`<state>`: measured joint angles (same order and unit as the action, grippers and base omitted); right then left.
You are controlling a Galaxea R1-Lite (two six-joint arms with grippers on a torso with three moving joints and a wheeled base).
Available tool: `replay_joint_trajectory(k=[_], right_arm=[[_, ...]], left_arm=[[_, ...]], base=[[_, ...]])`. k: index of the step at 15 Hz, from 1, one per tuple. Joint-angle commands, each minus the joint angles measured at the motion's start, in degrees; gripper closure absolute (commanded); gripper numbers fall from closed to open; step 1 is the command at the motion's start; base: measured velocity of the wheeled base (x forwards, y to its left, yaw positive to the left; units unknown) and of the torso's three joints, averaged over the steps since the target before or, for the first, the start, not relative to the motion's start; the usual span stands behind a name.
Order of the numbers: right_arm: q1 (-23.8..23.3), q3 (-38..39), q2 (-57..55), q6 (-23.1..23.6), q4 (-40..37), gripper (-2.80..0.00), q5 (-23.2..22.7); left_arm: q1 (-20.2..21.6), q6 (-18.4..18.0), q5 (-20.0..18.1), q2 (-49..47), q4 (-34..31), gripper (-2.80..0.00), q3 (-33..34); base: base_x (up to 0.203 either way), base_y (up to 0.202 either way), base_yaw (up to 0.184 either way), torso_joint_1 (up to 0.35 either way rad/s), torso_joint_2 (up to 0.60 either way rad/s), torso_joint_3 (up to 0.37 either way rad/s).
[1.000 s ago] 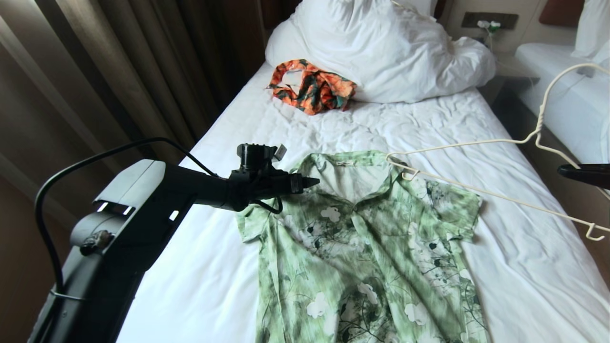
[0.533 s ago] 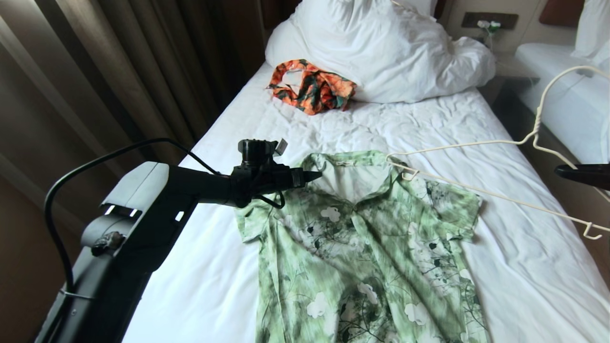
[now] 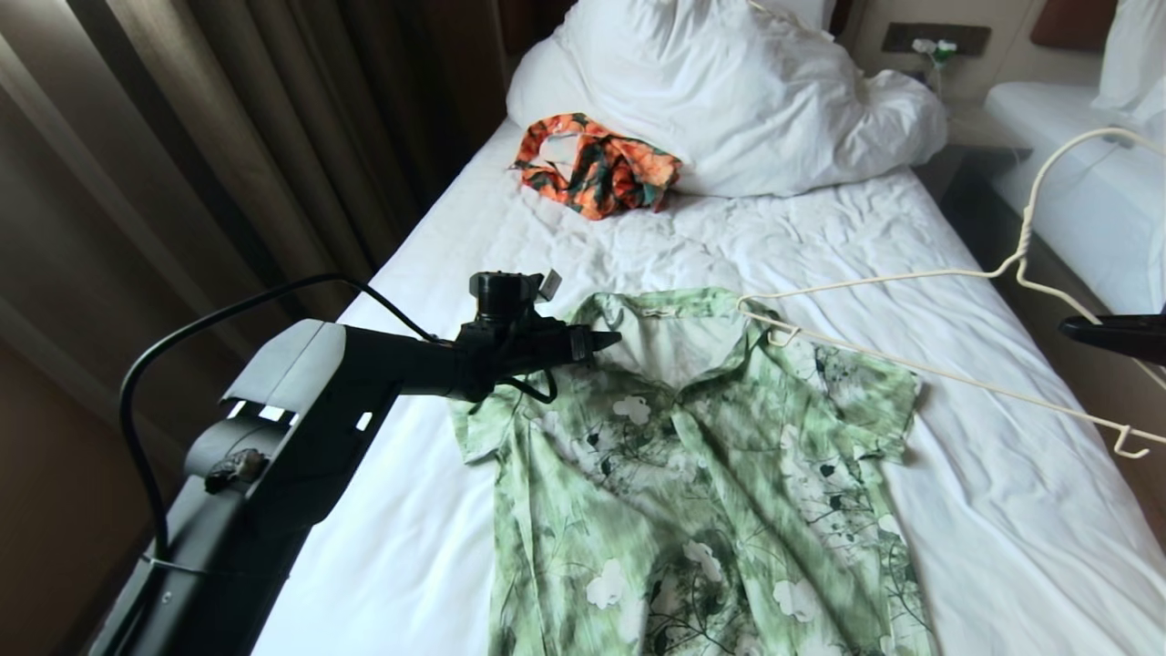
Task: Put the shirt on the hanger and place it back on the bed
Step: Lift the shirt and hanger
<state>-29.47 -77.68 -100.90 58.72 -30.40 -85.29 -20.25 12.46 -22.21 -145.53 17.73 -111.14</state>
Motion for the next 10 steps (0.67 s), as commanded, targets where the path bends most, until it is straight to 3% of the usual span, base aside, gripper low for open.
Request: replay_joint_trajectory(k=[1, 10], right_arm=[[0.0, 0.0, -0.2, 0.3, -0.2, 0.0, -0.5], [0.0, 0.5, -0.4, 0.3, -0.4, 0.0, -0.2]], left_arm=[[-0.3, 0.1, -0.1, 0.1, 0.2, 0.0, 0.0], [-0.9, 1.1, 2.0, 4.3, -0.1, 0.0, -0.2]], base=[[0.0, 0.0, 0.0, 0.0, 0.0, 0.0], [0.0, 0.0, 0.0, 0.0, 0.0, 0.0]])
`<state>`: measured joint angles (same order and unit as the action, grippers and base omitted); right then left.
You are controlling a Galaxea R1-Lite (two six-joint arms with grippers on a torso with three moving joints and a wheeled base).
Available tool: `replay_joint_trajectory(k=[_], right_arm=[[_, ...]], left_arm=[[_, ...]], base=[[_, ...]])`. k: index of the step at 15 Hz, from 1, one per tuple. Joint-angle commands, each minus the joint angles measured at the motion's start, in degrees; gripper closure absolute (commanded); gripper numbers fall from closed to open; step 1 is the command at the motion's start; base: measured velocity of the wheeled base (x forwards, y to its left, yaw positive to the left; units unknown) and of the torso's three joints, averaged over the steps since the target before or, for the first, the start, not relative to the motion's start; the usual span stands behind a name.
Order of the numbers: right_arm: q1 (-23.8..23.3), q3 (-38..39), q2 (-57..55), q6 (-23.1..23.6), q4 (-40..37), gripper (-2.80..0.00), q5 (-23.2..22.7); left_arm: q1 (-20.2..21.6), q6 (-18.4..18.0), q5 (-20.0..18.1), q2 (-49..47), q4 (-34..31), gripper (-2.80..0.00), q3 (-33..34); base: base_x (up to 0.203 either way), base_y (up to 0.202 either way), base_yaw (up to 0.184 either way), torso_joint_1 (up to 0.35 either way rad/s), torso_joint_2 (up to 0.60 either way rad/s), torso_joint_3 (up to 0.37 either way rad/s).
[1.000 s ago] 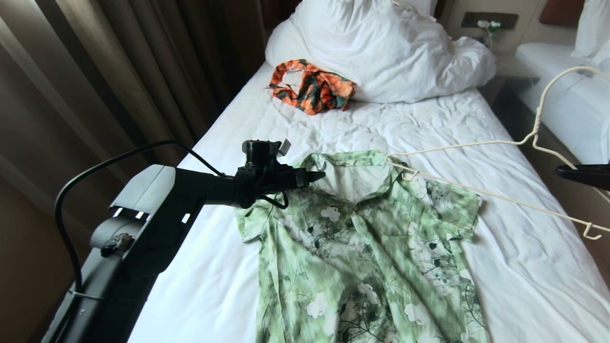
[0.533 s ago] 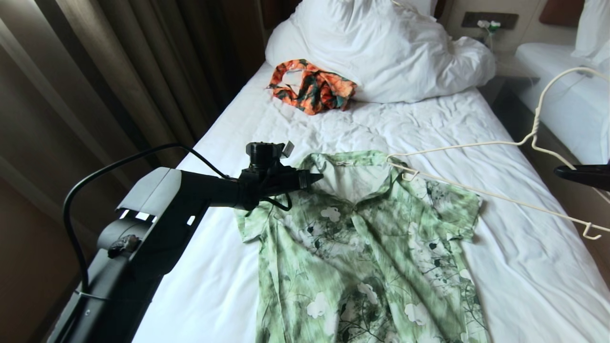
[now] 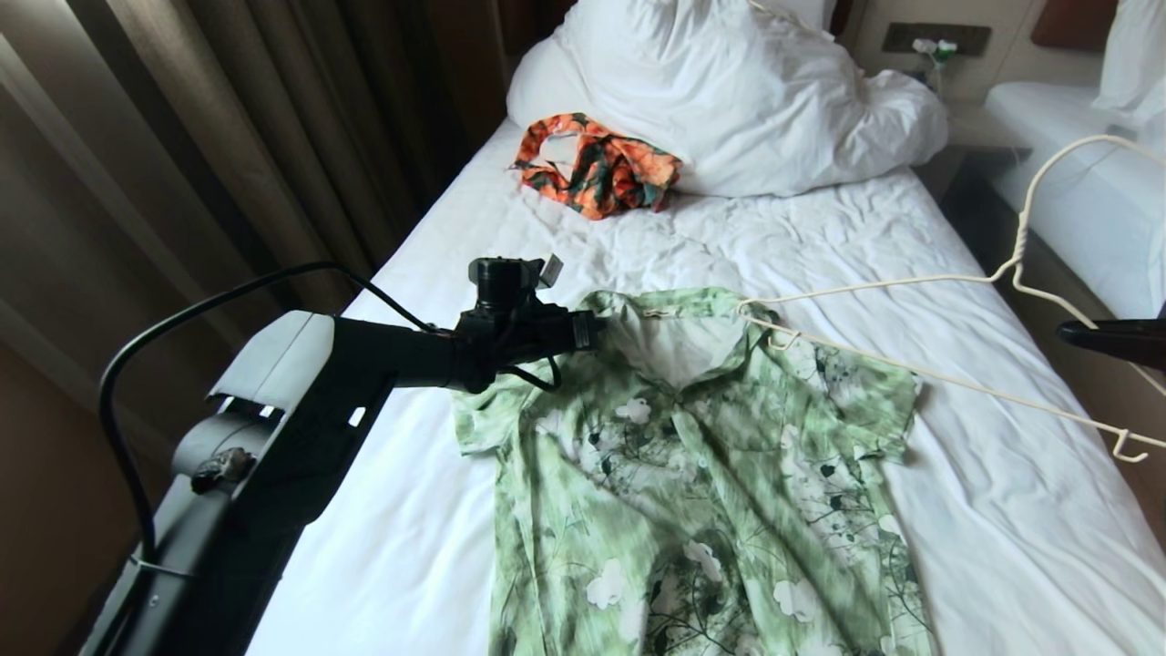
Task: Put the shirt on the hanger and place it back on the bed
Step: Lift the shirt and hanger
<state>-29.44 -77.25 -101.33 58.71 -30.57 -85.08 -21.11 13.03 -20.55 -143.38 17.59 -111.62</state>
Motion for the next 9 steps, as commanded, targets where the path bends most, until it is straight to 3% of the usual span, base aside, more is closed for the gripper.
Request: replay_joint_trajectory(k=[1, 3, 9], right_arm=[[0.0, 0.1, 0.0, 0.3, -0.2, 0.0, -0.4], [0.1, 0.0, -0.2, 0.3, -0.2, 0.0, -0.4], [3.1, -3.9, -2.2, -1.2, -1.6, 0.0, 0.2]], left_arm=[[-0.4, 1.2, 1.1, 3.3, -0.1, 0.0, 0.5], [-1.0, 1.5, 2.2, 7.4, -0.3, 0.0, 3.4], [-6.2, 1.6, 3.8, 24.9, 0.2, 0.0, 20.6]], base=[[0.0, 0.0, 0.0, 0.0, 0.0, 0.0], [0.0, 0.0, 0.0, 0.0, 0.0, 0.0], [0.0, 0.0, 0.0, 0.0, 0.0, 0.0]])
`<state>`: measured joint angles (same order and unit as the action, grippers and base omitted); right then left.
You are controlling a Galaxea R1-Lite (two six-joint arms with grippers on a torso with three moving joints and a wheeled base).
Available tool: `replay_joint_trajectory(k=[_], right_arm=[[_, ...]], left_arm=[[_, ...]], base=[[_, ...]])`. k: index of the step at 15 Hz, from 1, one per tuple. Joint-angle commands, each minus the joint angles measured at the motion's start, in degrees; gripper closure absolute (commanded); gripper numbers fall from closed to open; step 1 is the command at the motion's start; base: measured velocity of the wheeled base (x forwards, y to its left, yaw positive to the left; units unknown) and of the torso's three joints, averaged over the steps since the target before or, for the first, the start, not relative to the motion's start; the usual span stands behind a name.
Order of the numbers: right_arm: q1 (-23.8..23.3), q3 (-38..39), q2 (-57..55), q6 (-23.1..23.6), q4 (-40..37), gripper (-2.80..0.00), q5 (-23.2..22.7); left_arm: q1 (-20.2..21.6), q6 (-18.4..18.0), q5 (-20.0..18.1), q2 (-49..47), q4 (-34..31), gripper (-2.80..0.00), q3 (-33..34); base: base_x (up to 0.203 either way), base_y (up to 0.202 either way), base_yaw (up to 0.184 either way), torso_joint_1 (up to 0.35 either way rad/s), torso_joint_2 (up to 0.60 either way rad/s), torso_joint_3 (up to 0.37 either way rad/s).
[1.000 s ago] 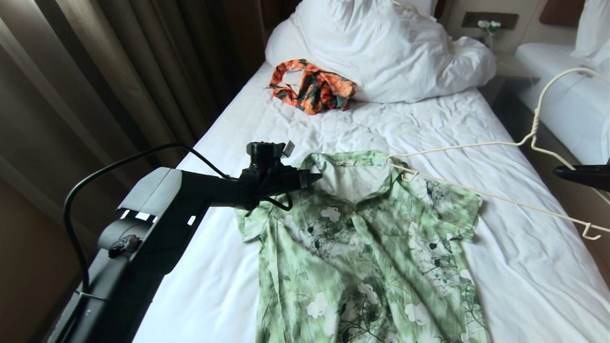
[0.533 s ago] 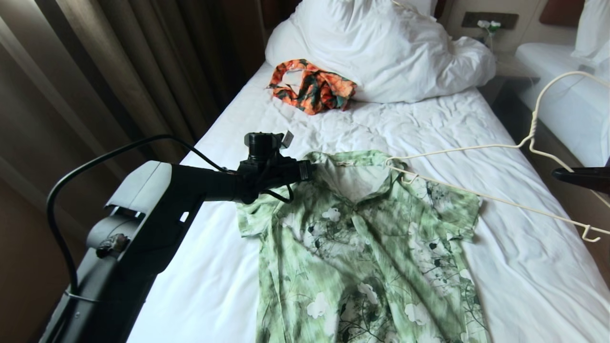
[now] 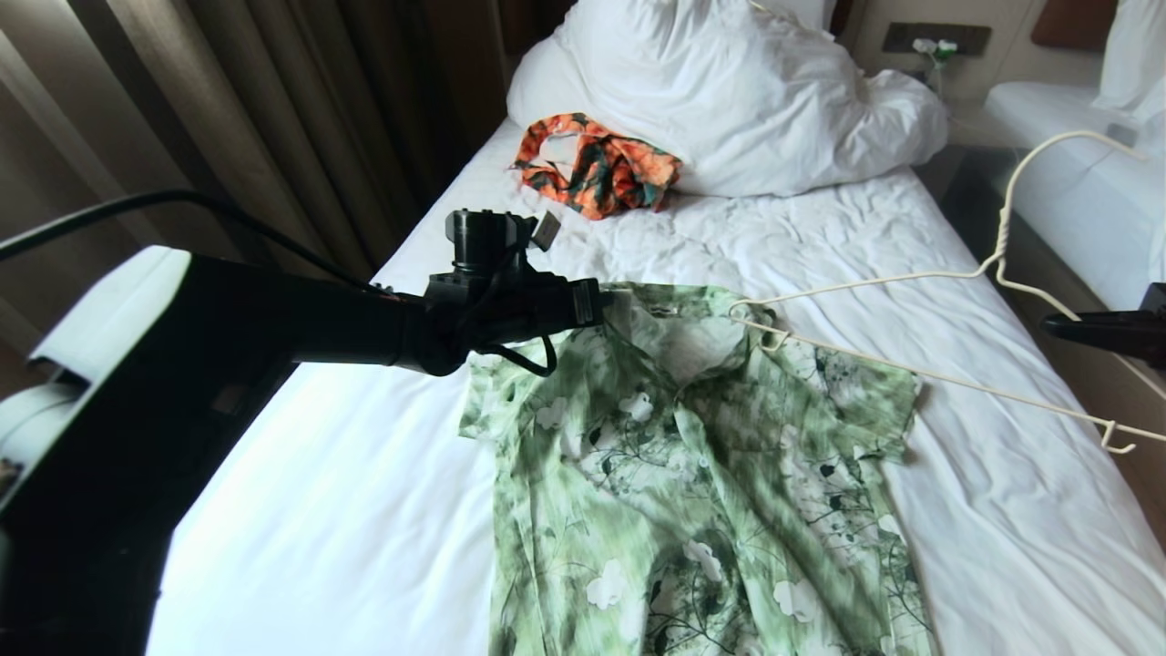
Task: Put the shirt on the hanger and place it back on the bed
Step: Lift the shirt and hanger, then hook one side of the shirt onto the hanger
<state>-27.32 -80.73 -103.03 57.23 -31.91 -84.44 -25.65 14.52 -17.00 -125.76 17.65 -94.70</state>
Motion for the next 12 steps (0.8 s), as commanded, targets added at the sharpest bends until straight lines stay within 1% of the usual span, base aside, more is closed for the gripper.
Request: replay_joint_trajectory(k=[1, 3, 6, 8, 12], right_arm=[[2.1, -0.5, -0.5, 0.3, -0.3, 0.0, -0.4], [4.7, -0.5, -0.5, 0.3, -0.1, 0.0, 0.7], [8.1, -1.0, -1.1, 0.3, 0.1, 0.0, 1.3], [9.8, -2.9, -2.1, 0.3, 0.3, 0.0, 1.7], [11.1, -7.5, -4.2, 0.3, 0.4, 0.0, 1.7]], left_arm=[[-3.0, 0.0, 0.8, 9.7, 0.2, 0.0, 5.3], [-6.3, -0.2, 2.5, 13.3, -0.1, 0.0, 7.4], [-9.2, -0.2, 3.5, 15.5, 0.0, 0.0, 9.9], [-10.4, -0.3, 3.6, 16.5, 0.1, 0.0, 11.5], [-11.2, -0.4, 3.6, 17.5, 0.3, 0.0, 13.6]], base=[[0.0, 0.0, 0.0, 0.0, 0.0, 0.0], [0.0, 0.0, 0.0, 0.0, 0.0, 0.0], [0.0, 0.0, 0.0, 0.0, 0.0, 0.0], [0.0, 0.0, 0.0, 0.0, 0.0, 0.0], [0.0, 0.0, 0.0, 0.0, 0.0, 0.0]])
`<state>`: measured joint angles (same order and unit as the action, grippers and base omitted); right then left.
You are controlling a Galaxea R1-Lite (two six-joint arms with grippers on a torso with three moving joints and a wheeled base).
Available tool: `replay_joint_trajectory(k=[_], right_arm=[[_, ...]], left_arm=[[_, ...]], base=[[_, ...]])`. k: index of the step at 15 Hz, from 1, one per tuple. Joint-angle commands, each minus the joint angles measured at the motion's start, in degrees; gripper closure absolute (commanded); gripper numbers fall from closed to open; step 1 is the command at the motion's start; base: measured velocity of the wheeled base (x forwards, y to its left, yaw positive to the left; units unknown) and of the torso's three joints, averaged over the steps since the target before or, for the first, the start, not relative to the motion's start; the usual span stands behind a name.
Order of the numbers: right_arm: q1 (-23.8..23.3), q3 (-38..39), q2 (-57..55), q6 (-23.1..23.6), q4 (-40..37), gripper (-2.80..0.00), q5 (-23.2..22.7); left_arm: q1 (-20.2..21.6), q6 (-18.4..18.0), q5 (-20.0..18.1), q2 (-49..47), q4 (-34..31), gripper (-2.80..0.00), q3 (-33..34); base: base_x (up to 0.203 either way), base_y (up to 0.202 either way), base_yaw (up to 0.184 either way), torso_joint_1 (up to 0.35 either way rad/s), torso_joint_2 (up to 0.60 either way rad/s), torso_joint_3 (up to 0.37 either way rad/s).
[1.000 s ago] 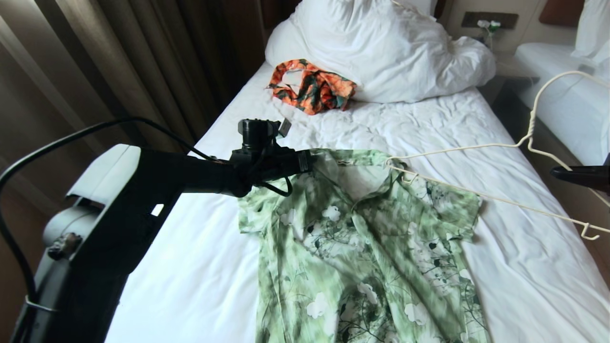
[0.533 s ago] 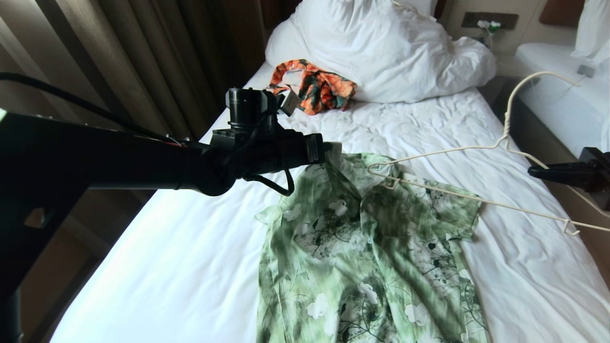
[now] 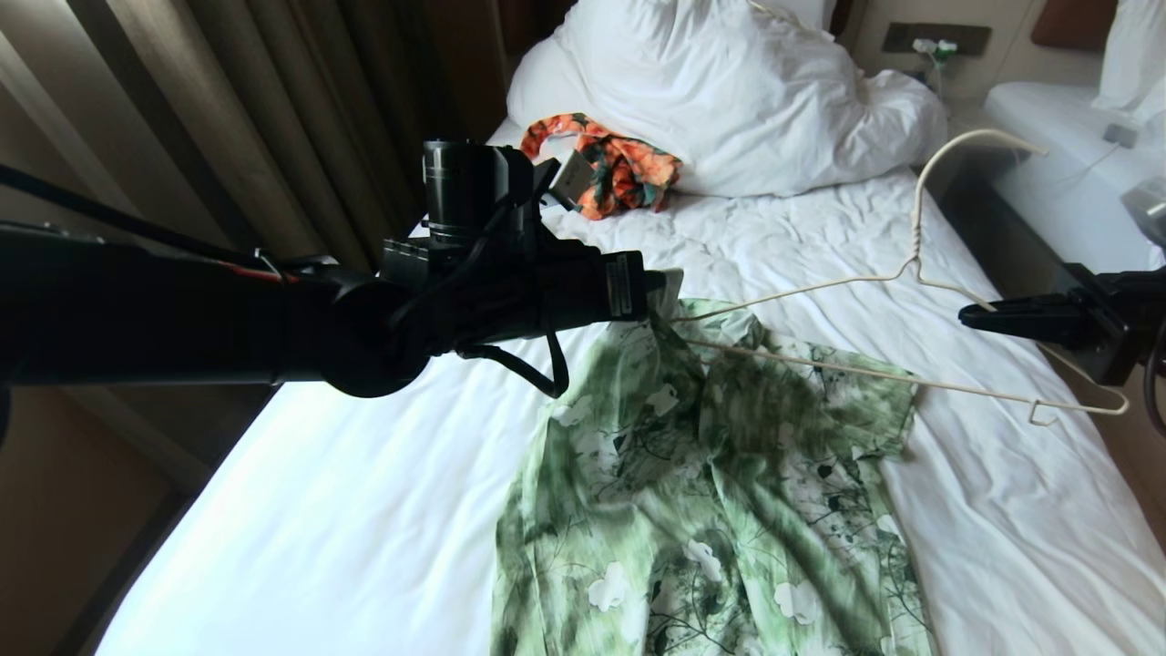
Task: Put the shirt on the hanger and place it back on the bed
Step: Hook one side of the shirt onto the hanger
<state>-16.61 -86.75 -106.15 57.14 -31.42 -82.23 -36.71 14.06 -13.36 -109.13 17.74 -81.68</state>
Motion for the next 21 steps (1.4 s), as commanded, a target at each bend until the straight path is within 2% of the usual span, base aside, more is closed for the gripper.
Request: replay_joint_trajectory(k=[1, 10, 17, 21], right_arm=[[0.4, -2.7, -1.5, 0.3, -0.1, 0.0, -0.5], [0.1, -5.3, -1.5, 0.3, -0.4, 0.0, -0.6], [5.0, -4.9, -1.1, 0.2, -0.4, 0.0, -0.6], [7.6, -8.7, -2.4, -0.1, -0.6, 0.0, -0.6]], left_arm=[[-0.1, 0.1, -0.1, 1.2, 0.2, 0.0, 1.3], [0.1, -0.9, -0.1, 1.8, 0.2, 0.0, 2.4], [-0.2, -1.1, -0.2, 1.5, 1.3, 0.0, 0.9], [-0.9, -1.0, -0.6, 3.5, 1.0, 0.0, 1.3]], base=[[0.0, 0.0, 0.0, 0.0, 0.0, 0.0], [0.0, 0.0, 0.0, 0.0, 0.0, 0.0], [0.0, 0.0, 0.0, 0.0, 0.0, 0.0], [0.0, 0.0, 0.0, 0.0, 0.0, 0.0]])
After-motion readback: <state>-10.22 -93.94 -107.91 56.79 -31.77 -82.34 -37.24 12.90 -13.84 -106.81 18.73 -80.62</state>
